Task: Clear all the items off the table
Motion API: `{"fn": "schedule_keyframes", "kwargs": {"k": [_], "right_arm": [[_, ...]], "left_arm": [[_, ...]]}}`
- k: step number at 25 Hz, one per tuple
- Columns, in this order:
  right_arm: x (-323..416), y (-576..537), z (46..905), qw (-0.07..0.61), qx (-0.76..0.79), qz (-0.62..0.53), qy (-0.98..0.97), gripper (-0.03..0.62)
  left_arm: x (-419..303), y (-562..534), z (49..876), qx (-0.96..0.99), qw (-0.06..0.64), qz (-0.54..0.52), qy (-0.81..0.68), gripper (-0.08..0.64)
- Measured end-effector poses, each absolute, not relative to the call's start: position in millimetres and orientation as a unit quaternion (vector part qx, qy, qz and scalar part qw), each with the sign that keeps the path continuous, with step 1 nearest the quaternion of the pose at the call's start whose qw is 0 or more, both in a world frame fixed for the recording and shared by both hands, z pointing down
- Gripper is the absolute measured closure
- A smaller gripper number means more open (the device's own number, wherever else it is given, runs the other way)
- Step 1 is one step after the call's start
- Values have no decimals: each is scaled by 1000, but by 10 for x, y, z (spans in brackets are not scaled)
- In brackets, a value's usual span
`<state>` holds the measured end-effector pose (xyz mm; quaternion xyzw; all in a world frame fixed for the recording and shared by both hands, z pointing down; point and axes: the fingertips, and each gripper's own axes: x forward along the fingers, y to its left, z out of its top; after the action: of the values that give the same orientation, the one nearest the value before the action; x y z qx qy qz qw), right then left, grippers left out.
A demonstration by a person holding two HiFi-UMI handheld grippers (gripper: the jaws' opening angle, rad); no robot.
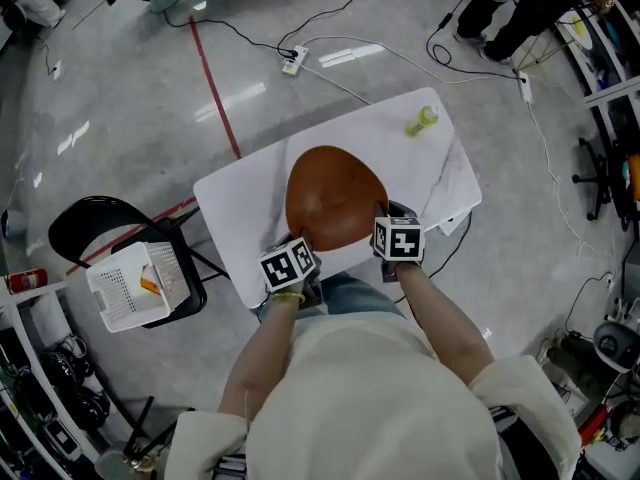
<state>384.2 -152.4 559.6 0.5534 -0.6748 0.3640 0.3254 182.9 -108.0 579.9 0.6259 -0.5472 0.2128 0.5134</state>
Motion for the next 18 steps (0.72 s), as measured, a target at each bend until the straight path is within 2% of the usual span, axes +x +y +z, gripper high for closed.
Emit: {"fn": "schedule_keyframes", "kwargs": {"k": [18], "right_arm": [[2200,-1418,5157,323,480,307,-756,548]], "left_arm": [[302,-610,5311,582,498,126,-630,485]]}}
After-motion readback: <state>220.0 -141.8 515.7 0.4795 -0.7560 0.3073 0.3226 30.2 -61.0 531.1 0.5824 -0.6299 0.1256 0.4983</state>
